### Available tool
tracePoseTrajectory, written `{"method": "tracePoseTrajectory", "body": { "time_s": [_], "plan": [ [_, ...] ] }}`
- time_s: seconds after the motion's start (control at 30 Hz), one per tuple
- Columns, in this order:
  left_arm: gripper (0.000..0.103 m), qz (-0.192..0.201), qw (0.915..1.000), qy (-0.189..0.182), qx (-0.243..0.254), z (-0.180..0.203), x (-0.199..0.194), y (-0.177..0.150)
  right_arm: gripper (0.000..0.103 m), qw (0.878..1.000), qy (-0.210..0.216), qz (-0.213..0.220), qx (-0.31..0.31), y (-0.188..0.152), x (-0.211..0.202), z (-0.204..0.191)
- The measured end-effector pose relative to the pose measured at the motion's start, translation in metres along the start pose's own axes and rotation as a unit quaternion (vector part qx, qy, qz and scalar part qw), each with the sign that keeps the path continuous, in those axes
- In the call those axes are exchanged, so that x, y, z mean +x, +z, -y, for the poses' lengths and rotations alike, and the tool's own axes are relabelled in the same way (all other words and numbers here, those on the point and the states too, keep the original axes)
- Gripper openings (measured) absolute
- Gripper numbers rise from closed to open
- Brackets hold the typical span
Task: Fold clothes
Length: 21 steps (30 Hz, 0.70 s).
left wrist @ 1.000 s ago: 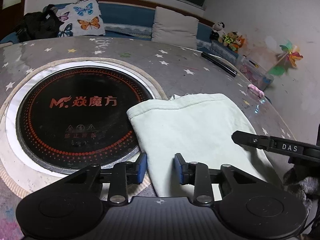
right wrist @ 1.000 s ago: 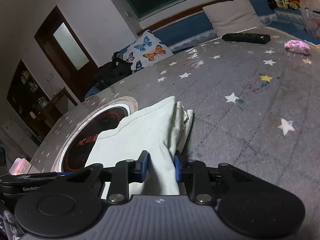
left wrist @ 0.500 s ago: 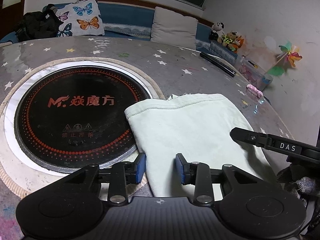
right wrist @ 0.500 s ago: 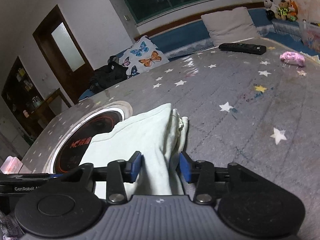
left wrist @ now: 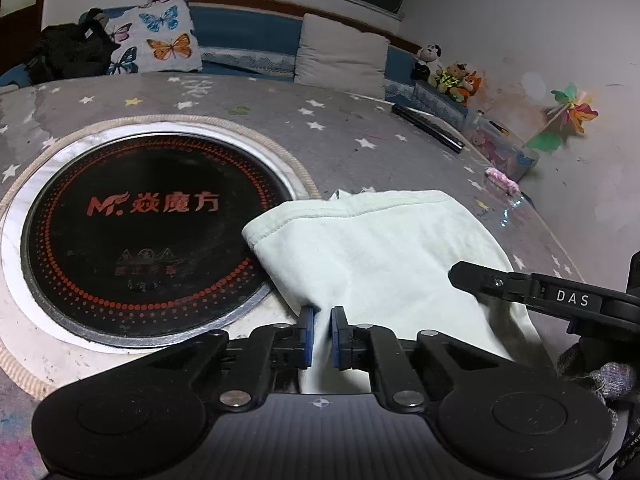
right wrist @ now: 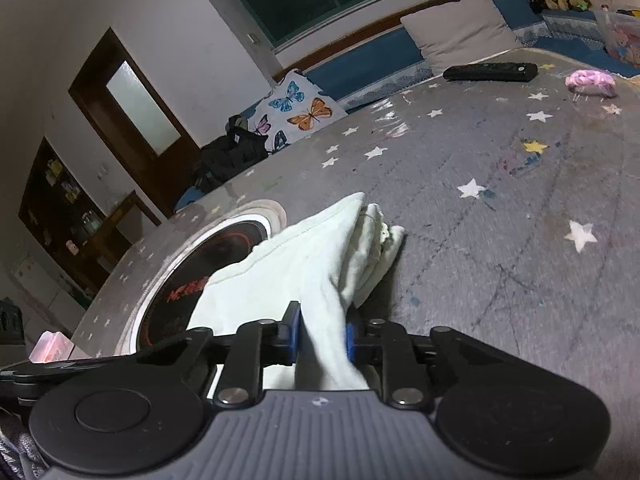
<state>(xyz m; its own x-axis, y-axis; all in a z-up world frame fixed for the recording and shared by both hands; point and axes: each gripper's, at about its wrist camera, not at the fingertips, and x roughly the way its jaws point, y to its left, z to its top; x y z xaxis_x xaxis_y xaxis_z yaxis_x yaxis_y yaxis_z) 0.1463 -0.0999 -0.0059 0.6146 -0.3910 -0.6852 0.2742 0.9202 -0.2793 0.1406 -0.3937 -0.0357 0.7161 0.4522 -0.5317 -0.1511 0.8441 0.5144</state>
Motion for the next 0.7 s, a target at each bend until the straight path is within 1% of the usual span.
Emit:
{"method": "tracePoseTrajectory", "body": {
  "time_s": [0.23,0.33,0.43,0.53,0.57,0.63,0.7],
  "plan": [
    [0.008,0.014,0.9995,-0.022,0.018,0.018,-0.012,0.002,0.016,1.000,0.003,0.024,0.004,-0.004,-0.025,-0.003],
    [0.008,0.015,0.9990,-0.034,0.024,0.026,-0.014,0.000,0.016,0.999,-0.002,0.035,0.006,-0.008,-0.040,-0.002],
    [0.008,0.008,0.9986,-0.043,0.030,0.034,-0.011,-0.004,0.016,0.999,-0.012,0.044,0.011,-0.013,-0.054,0.003],
    [0.009,-0.002,0.9984,-0.042,0.037,0.040,-0.005,-0.009,0.016,0.998,-0.027,0.048,0.019,-0.021,-0.067,0.012],
    [0.012,-0.003,0.9985,-0.038,0.038,0.040,-0.004,-0.009,0.016,0.998,-0.033,0.047,0.022,-0.023,-0.068,0.015],
    [0.013,-0.003,0.9987,-0.030,0.041,0.040,-0.002,-0.011,0.016,0.998,-0.043,0.042,0.027,-0.028,-0.069,0.022],
    [0.018,-0.004,0.9988,-0.022,0.044,0.040,-0.001,-0.012,0.017,0.997,-0.051,0.041,0.032,-0.031,-0.069,0.027]
  ]
}}
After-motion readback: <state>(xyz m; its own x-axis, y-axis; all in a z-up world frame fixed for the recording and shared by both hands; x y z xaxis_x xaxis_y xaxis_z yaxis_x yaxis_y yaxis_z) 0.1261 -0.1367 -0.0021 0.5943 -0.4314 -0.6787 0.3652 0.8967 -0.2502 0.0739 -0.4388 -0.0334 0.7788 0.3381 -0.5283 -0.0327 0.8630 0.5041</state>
